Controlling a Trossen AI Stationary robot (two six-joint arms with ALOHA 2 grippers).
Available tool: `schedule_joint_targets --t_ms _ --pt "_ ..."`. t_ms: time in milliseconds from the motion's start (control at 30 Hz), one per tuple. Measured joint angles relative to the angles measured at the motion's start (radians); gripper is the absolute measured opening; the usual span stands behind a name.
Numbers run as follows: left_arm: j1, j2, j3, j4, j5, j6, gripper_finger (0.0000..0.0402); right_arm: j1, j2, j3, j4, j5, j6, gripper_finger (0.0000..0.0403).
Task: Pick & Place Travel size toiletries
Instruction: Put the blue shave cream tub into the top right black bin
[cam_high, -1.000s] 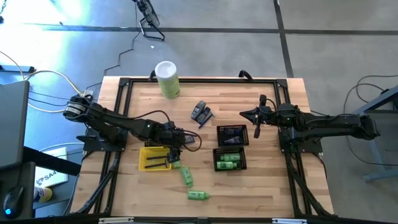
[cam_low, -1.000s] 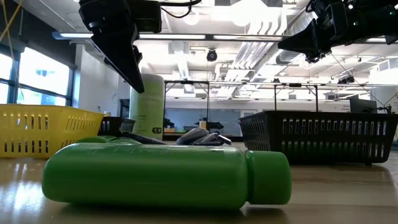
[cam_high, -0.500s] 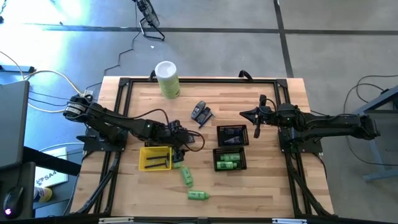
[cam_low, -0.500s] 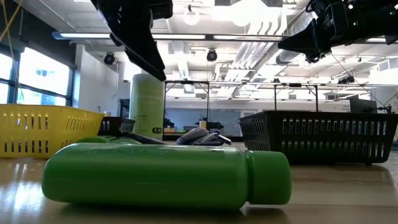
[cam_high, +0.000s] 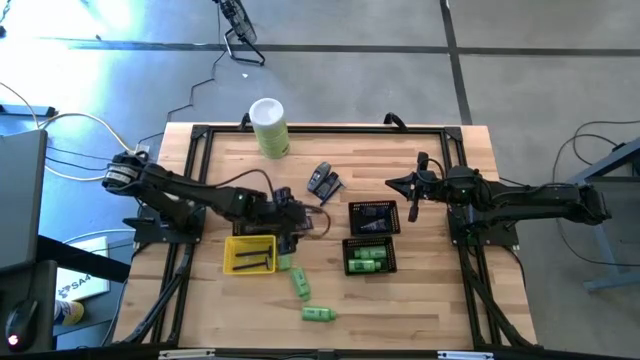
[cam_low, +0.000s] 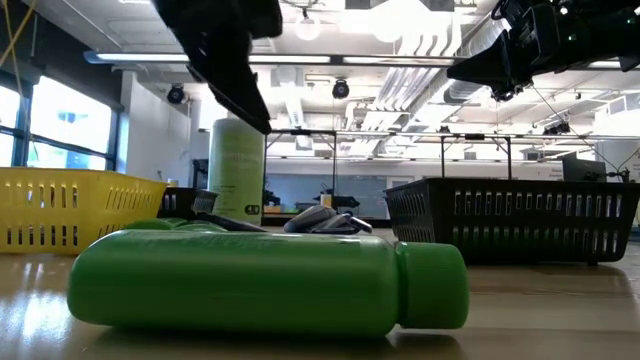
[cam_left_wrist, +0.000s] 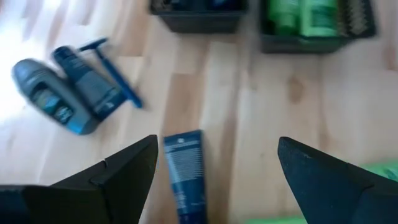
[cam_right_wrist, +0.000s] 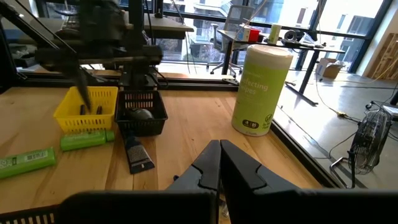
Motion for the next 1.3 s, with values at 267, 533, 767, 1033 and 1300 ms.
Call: schedule_joint_targets --t_ms 267,533,767,1033,1300 --pt "0.093 0.000 0.000 -0.004 0.013 -0.027 0.0326 0.000 0.000 0.000 0.000 0.000 0.000 0.0002" --pt "0.126 0.000 0.000 -0.005 0.019 -0.015 0.0326 0.000 0.000 0.000 0.000 0.000 0.000 0.0002" --pt "0.126 0.000 0.000 -0.009 0.020 0.026 0.0326 0.000 0.000 0.000 0.000 0.000 0.000 0.0002" --pt "0.125 0.000 0.000 -0.005 0.020 0.017 0.0326 0.000 0.000 0.000 0.000 0.000 -0.001 0.0002" --pt "0.125 0.000 0.000 -0.003 0.020 -0.060 0.0326 0.000 0.000 0.000 0.000 0.000 -0.001 0.0002"
